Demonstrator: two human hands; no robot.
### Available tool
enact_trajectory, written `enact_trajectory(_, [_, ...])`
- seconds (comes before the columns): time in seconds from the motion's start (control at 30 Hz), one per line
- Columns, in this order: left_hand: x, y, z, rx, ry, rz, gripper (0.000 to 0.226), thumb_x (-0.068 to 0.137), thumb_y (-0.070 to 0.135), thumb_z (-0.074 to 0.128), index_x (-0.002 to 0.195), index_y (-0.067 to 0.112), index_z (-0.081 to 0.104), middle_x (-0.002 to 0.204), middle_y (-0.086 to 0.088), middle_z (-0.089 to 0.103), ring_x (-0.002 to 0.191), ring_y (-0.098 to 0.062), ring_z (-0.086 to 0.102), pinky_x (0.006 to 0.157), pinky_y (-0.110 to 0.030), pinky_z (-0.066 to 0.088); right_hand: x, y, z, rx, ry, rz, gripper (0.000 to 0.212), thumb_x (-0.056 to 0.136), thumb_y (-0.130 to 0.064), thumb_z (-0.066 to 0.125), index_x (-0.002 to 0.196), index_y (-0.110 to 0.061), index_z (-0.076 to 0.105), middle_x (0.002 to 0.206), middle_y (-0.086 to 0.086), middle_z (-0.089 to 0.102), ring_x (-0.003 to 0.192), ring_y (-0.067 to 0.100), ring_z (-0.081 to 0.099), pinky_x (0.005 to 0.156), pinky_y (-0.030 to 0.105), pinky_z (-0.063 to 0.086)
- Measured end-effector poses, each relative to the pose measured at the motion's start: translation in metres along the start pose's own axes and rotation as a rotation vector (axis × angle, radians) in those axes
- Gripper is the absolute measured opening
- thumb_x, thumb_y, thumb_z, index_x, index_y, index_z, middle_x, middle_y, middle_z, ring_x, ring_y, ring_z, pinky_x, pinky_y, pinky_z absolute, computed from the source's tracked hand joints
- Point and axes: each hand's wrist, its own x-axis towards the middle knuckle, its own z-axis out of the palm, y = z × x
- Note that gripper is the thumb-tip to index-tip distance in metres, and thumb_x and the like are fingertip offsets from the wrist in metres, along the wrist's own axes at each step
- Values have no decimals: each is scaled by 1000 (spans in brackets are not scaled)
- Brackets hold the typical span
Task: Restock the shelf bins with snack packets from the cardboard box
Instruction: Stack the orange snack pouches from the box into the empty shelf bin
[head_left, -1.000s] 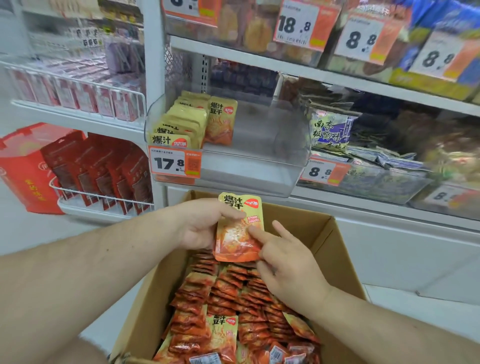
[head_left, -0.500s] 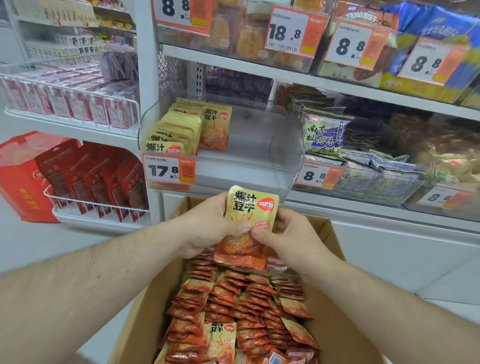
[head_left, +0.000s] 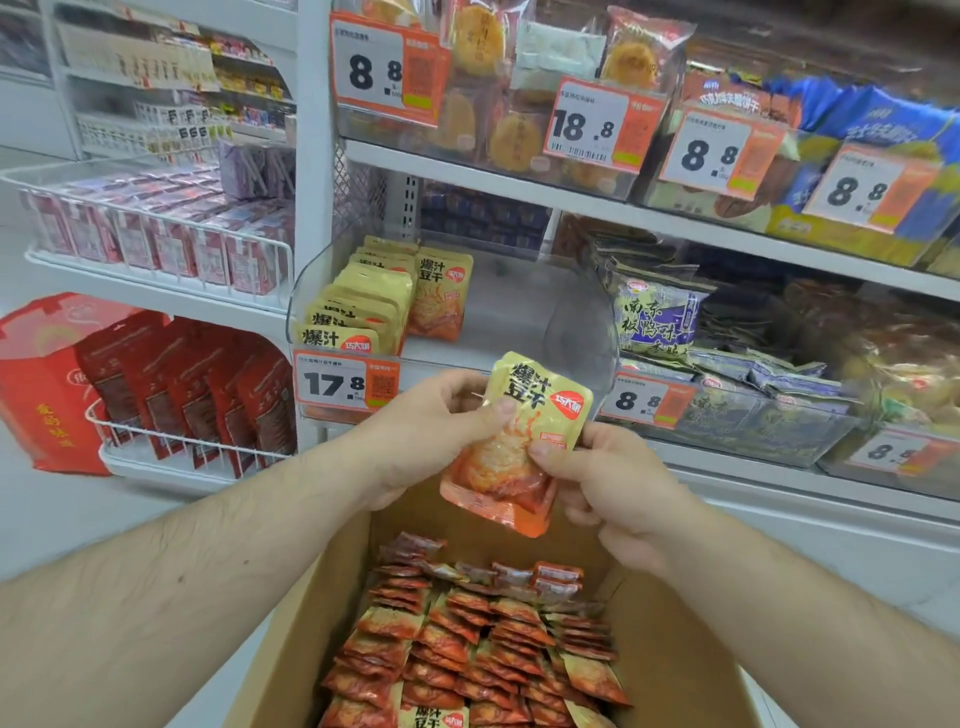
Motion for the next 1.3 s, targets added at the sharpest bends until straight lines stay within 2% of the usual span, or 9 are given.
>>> enact_trajectory(0.1, [16,1,-24,439,360,318,20,92,35,66,109,28,60,103,14,58,98,-10,57,88,-24,44,28,-33,-8,-36,97,-63,3,95,-7,60,94,-10,61,51,-6,53,41,6,28,39,19,19])
enact_trajectory(0.17, [27,-6,-40,741,525,482,26,85,38,64,107,24,66,103,10,54,104,-17,49,92,-29,35,55,-53,-9,-70,179,-118,6,94,-7,63,91,-10,59,54,-2,46,44,9,26,41,22,19])
enact_trajectory(0.27, [42,-17,-55,1066,601,461,41,74,43,62,111,27,71,131,-6,55,126,-30,37,105,-47,24,103,-74,0,-153,272,-169,9,90,-7,68,88,-13,61,64,1,54,38,8,34,36,18,22])
enact_trajectory(0.37, [50,-24,-56,1250,506,335,39,84,52,65,120,41,65,160,-6,25,147,-32,8,118,-53,-3,162,-81,12,-237,300,-172,17,85,-7,74,100,-10,66,82,4,66,51,9,52,36,13,36])
enact_trajectory(0.43, [54,-31,-55,1236,474,274,32,89,55,60,118,44,64,165,-2,8,150,-28,-10,116,-53,-16,202,-78,18,-302,315,-170,27,78,-8,79,103,-9,68,98,7,71,75,18,67,59,25,56])
enact_trajectory(0.5, [58,-41,-54,1183,493,302,20,91,47,62,109,39,67,165,-2,12,150,-28,-10,115,-51,-19,235,-73,24,-334,325,-150,32,74,-8,82,103,-10,68,102,10,71,89,26,69,75,39,59])
enact_trajectory(0.7, [70,-59,-57,1090,616,455,15,73,29,83,79,31,69,147,-10,47,144,-34,18,113,-45,-13,284,-63,51,-344,316,-143,30,78,-12,79,105,-6,68,101,12,70,89,29,69,80,44,60])
enact_trajectory(1.0, [69,-60,-57,1039,615,489,18,69,28,86,77,31,71,140,-7,54,141,-32,23,114,-49,-4,301,-63,81,-635,403,-197,23,86,-18,65,106,-6,66,105,10,70,99,28,68,88,40,57])
enact_trajectory(1.3, [68,-59,-56,1036,611,474,15,71,28,84,79,31,71,140,-6,53,143,-31,20,114,-46,-13,301,-63,84,-676,330,-162,20,86,-16,56,100,-7,66,94,12,71,87,31,71,76,46,61])
